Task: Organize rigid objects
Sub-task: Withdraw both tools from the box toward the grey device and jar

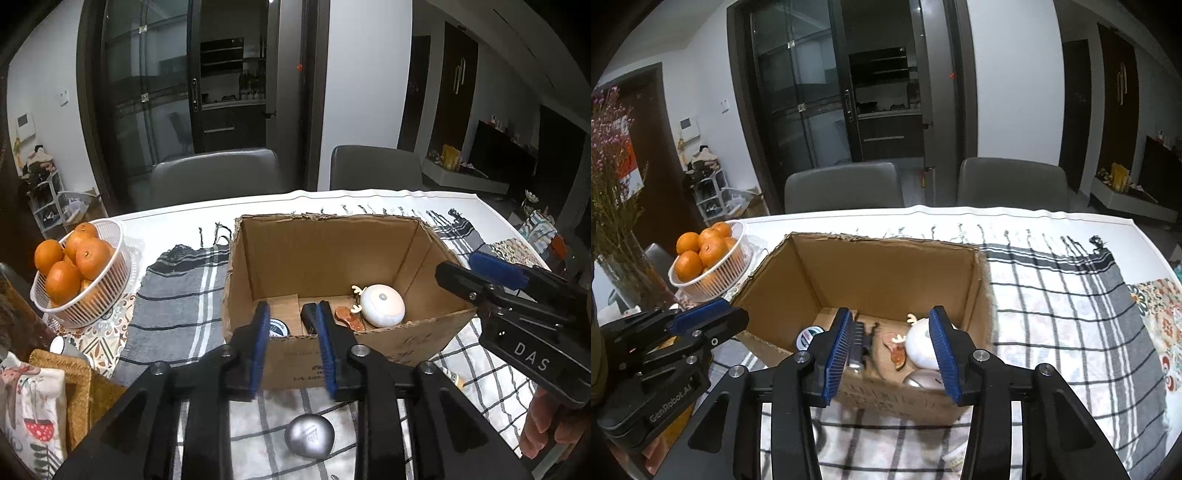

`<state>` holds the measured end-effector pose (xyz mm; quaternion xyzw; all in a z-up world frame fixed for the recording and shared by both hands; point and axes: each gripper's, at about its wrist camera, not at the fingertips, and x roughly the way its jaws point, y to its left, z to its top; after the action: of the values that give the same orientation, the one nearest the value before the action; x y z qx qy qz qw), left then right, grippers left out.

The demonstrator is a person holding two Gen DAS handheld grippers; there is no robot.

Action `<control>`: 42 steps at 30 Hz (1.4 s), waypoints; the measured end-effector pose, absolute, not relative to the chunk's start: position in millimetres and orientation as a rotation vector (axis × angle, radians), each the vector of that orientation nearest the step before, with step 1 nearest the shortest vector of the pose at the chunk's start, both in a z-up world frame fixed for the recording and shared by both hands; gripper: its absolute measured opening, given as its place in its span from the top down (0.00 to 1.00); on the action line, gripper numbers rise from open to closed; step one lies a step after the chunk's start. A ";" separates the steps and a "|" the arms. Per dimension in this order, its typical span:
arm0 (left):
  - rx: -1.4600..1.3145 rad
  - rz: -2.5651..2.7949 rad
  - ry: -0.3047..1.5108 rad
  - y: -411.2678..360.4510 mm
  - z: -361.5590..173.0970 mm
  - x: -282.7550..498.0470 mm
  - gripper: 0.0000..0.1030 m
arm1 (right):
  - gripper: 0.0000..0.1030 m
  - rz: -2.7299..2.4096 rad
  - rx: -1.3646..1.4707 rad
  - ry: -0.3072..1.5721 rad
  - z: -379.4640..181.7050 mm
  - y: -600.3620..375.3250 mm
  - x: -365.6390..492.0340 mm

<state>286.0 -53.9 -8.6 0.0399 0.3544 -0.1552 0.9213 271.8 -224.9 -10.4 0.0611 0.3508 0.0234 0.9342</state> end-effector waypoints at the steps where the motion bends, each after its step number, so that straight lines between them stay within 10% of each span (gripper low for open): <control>1: 0.083 -0.315 0.724 -53.4 -7.5 284.4 0.64 | 0.51 0.040 0.124 0.711 -9.1 -226.1 268.6; 9: 0.110 -0.258 0.659 -52.8 -1.1 256.0 0.33 | 0.31 -0.032 0.109 0.674 0.6 -236.5 246.0; 21: 0.119 -0.241 0.665 -53.3 -17.5 229.8 0.11 | 0.15 -0.106 0.098 0.665 -8.5 -247.1 210.2; 42: 0.133 -0.241 0.797 -58.4 -77.8 213.5 0.10 | 0.10 -0.181 0.114 0.712 -57.3 -249.4 179.4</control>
<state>213.5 -58.4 -77.8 0.0644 0.3869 -0.1170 0.9124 179.4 -249.4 -57.3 0.0555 0.3479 -0.0886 0.9317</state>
